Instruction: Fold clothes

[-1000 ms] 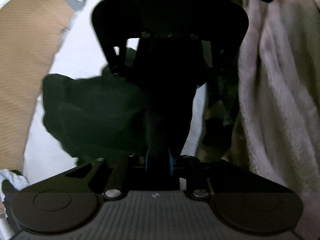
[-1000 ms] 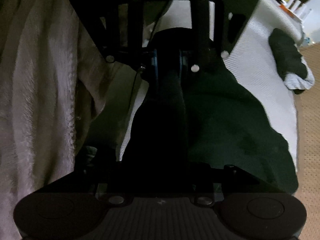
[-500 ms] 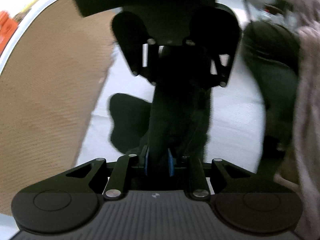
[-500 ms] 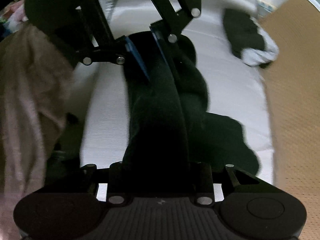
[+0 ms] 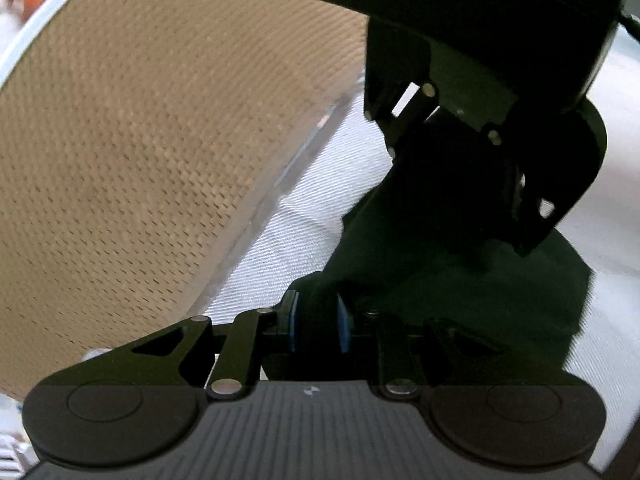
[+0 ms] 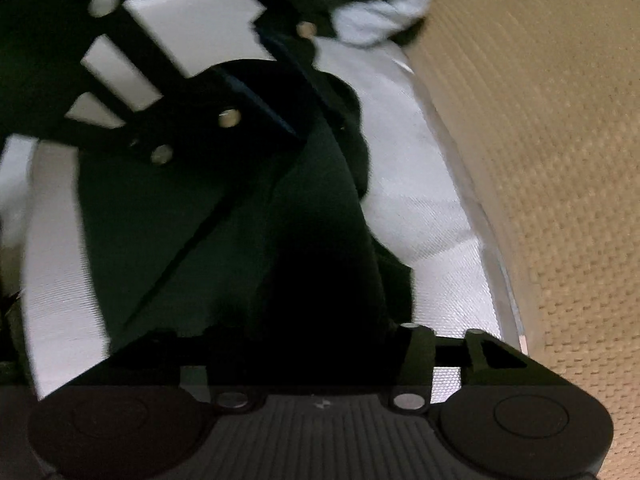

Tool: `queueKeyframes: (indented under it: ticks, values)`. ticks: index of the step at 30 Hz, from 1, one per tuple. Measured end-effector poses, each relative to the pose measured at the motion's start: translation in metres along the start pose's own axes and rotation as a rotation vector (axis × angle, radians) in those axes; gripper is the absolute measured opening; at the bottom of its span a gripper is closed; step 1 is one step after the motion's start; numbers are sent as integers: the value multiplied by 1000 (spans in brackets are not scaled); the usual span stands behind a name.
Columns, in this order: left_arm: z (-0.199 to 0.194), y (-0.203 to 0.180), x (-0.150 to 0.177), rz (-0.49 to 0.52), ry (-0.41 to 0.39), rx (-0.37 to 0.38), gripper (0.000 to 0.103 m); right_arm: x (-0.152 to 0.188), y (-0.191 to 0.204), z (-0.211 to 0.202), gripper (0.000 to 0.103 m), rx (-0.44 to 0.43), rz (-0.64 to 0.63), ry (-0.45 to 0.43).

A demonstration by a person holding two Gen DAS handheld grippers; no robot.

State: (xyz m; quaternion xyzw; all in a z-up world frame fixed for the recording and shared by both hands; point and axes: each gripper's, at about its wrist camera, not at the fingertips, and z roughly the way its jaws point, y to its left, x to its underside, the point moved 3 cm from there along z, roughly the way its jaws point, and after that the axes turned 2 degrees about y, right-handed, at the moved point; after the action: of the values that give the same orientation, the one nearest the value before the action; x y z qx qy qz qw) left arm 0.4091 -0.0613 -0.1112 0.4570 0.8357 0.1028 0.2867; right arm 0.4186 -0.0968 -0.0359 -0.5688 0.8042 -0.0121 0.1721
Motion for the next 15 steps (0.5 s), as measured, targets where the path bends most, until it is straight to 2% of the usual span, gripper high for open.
queueKeyframes:
  ticks: [2,4,8,11,13,15]
  values:
    - [15,-2,8,-39,-13,6,28,7,-6,11,63,0,26,-21]
    - [23,-6,17,-60,-35,10,29,15,-10,16,72,2,51,-48]
    - [13,-9,32,-91,-84,38,29,28,-24,-1,73,-8,74,-123]
    - [-8,-13,37,-112,-147,40,31,30,-42,-22,74,65,120,-182]
    - [-25,-14,40,-170,-211,72,31,35,-45,-34,71,159,153,-216]
    - [-31,-21,45,-192,-232,80,31,42,-43,-43,67,231,189,-261]
